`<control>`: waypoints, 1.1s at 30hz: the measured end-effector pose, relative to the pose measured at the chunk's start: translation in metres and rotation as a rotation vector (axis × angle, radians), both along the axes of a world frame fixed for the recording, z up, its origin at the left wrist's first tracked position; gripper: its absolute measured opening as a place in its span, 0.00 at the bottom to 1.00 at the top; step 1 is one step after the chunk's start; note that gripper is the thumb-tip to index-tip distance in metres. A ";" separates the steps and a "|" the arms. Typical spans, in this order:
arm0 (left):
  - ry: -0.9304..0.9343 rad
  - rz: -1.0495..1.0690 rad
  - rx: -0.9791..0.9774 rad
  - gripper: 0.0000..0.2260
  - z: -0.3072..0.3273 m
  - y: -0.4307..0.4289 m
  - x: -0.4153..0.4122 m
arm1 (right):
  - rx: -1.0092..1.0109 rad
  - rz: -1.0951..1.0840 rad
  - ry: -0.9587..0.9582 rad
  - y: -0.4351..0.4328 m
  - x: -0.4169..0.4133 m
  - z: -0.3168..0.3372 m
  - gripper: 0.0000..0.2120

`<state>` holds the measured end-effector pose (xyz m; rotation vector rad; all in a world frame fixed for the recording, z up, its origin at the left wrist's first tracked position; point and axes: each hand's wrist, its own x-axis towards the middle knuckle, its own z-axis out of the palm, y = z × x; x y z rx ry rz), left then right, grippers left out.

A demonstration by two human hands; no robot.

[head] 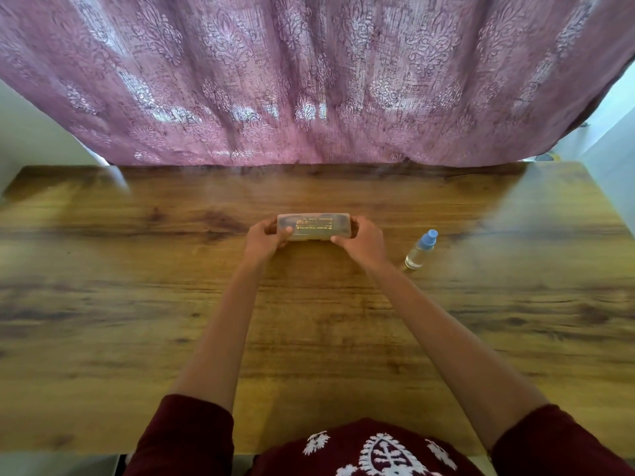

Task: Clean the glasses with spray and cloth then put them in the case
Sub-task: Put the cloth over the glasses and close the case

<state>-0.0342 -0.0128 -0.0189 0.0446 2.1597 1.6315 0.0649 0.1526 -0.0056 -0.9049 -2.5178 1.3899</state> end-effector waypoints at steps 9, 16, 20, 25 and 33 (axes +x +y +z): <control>-0.020 -0.023 -0.045 0.24 -0.017 -0.003 -0.012 | 0.230 0.044 -0.017 0.002 -0.002 -0.003 0.25; -0.038 -0.017 -0.019 0.25 -0.022 -0.003 -0.013 | 0.772 -0.020 0.250 0.014 0.031 0.042 0.16; -0.015 -0.022 -0.032 0.25 -0.023 -0.002 -0.012 | 0.838 -0.120 0.246 0.031 0.058 0.044 0.16; 0.016 -0.038 -0.023 0.24 -0.022 -0.003 -0.008 | 0.625 -0.236 0.246 0.038 0.080 0.026 0.25; 0.026 -0.047 -0.014 0.24 -0.023 -0.006 -0.006 | 0.301 -0.325 0.234 0.038 0.095 0.000 0.24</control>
